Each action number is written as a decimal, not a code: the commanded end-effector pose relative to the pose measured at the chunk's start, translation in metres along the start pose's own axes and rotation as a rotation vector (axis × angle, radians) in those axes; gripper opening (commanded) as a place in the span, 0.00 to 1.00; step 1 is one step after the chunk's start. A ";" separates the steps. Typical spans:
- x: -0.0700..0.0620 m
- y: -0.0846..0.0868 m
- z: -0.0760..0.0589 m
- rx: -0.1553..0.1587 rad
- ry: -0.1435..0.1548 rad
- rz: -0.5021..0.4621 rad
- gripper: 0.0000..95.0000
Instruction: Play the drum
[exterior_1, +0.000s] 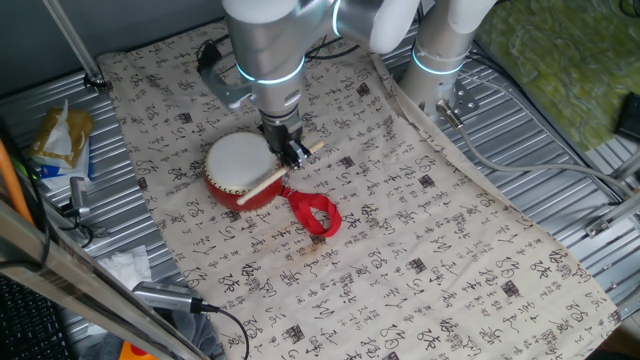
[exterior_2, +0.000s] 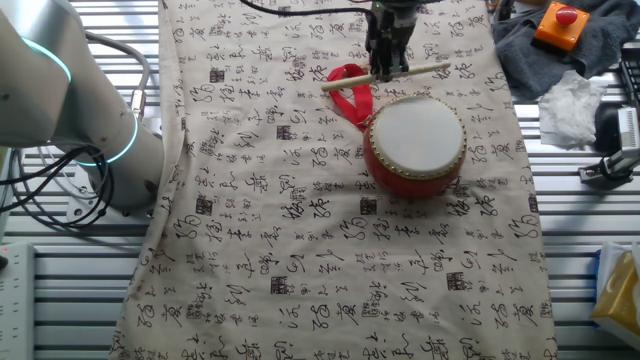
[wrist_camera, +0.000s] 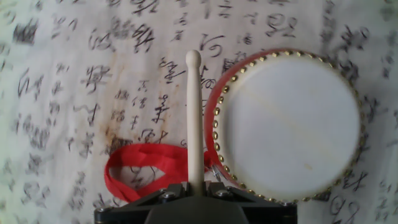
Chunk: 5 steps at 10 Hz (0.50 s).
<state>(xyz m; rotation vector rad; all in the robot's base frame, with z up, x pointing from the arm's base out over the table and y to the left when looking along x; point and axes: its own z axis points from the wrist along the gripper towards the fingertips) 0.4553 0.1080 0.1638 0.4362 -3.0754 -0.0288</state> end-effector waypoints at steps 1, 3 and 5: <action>0.000 0.000 0.000 0.017 0.020 -0.097 0.00; 0.000 0.000 0.000 0.015 0.023 -0.146 0.00; 0.000 0.000 0.000 0.015 0.023 -0.158 0.00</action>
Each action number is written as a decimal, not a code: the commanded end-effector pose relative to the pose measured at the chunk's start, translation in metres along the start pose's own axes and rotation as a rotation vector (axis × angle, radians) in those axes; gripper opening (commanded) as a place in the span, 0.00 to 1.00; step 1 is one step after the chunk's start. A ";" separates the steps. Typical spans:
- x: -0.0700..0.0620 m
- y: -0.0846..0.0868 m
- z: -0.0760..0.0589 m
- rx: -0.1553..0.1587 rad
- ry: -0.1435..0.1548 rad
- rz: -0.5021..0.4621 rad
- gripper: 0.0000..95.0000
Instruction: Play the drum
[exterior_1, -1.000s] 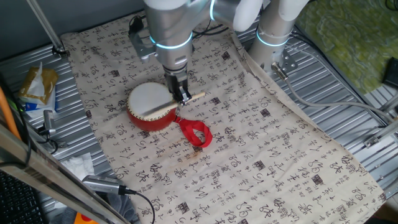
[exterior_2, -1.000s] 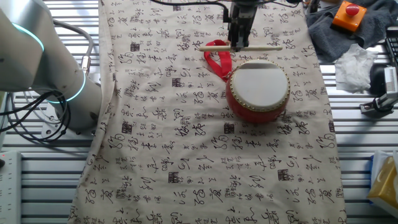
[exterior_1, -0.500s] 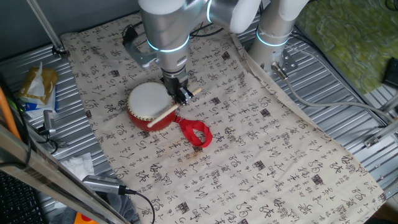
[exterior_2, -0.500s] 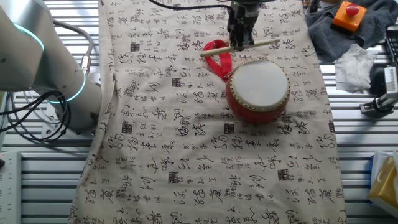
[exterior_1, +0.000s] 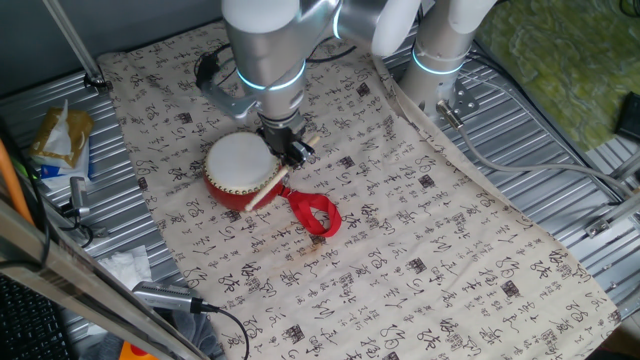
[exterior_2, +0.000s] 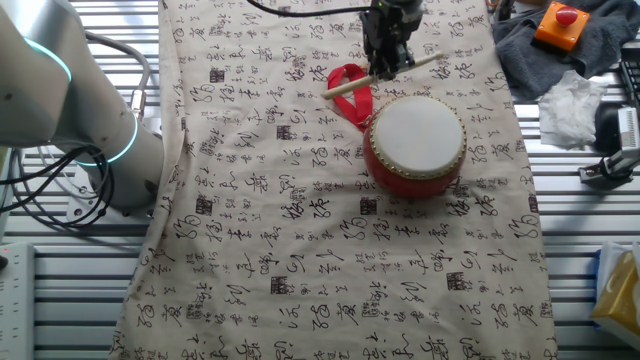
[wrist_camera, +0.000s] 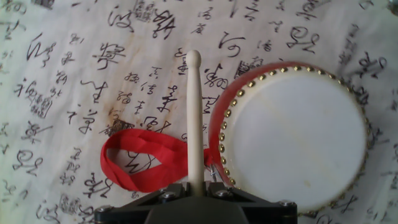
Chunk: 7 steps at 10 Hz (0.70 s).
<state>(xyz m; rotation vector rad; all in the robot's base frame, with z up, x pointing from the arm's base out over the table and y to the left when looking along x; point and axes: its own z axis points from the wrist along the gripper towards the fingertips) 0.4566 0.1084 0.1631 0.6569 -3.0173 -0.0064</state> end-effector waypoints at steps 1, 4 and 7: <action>0.001 0.000 -0.001 0.001 0.001 -0.007 0.00; 0.001 0.000 -0.001 0.003 0.000 0.001 0.00; -0.002 0.000 -0.002 0.001 0.001 0.014 0.00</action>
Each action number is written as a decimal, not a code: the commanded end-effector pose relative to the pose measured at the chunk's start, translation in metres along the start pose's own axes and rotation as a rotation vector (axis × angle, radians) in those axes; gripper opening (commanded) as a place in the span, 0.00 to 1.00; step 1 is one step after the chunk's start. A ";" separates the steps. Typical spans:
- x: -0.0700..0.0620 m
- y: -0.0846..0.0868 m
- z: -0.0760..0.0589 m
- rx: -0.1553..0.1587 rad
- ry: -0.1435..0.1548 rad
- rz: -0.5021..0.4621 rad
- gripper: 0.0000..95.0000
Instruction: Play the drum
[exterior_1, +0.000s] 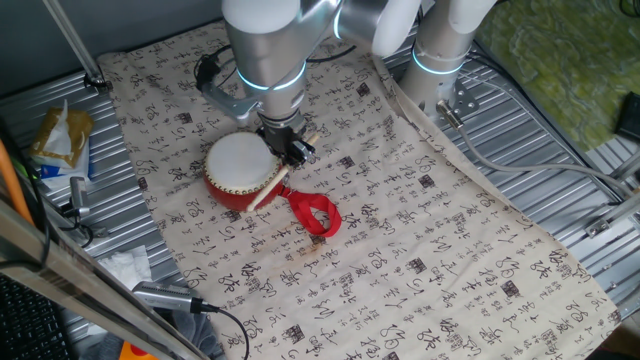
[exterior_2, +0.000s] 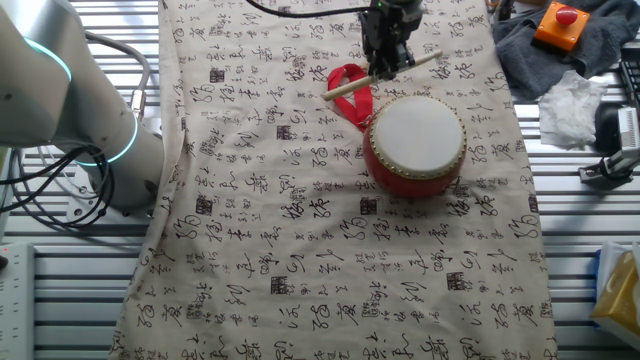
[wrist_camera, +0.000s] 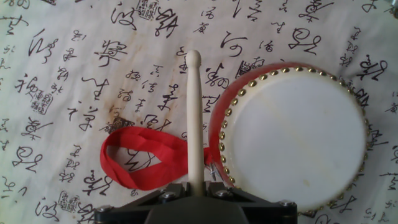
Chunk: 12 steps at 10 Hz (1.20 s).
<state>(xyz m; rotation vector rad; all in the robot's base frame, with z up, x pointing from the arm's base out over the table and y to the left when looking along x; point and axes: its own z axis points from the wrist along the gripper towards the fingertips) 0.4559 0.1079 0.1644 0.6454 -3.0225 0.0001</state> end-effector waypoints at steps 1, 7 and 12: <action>-0.014 0.005 -0.001 -0.015 -0.004 0.024 0.00; -0.096 0.090 0.021 -0.021 -0.023 0.185 0.00; -0.118 0.130 0.038 -0.020 -0.038 0.266 0.00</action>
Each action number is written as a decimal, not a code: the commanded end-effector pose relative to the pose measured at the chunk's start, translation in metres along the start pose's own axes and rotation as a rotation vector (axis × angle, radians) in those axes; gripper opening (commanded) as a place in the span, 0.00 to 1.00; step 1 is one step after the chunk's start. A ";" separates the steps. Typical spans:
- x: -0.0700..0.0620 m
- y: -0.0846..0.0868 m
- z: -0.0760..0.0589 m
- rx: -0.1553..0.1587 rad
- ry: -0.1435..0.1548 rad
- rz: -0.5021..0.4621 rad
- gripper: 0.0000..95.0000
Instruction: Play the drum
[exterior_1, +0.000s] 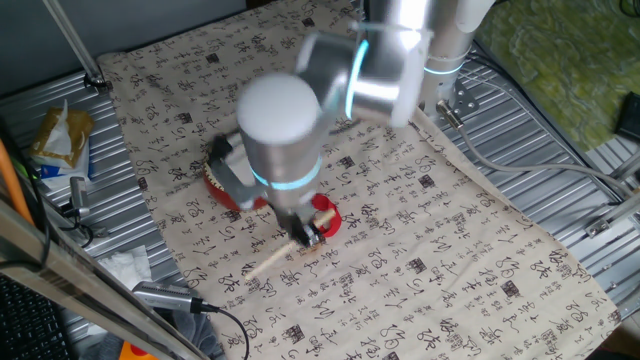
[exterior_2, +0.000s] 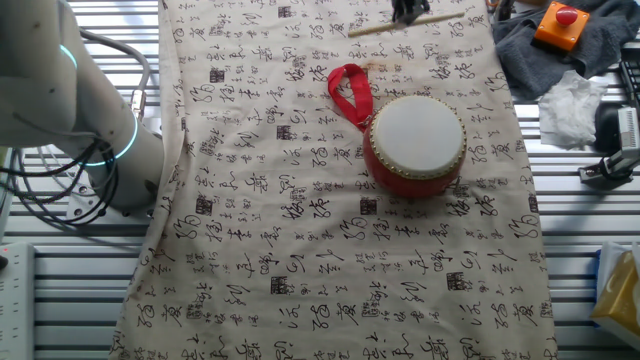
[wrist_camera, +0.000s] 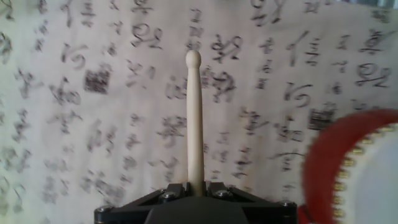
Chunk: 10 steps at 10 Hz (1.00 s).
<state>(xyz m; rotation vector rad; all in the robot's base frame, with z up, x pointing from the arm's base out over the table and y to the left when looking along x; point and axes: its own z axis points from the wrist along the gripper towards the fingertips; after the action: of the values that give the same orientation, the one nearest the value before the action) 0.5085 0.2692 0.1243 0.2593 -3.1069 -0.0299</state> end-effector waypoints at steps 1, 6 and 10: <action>-0.001 0.011 0.005 0.000 -0.007 0.026 0.00; 0.000 0.039 0.019 0.008 -0.009 0.058 0.00; 0.002 0.043 0.022 0.009 -0.011 0.059 0.00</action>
<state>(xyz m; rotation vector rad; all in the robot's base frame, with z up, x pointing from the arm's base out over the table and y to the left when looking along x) 0.4986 0.3102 0.1034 0.1682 -3.1262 -0.0151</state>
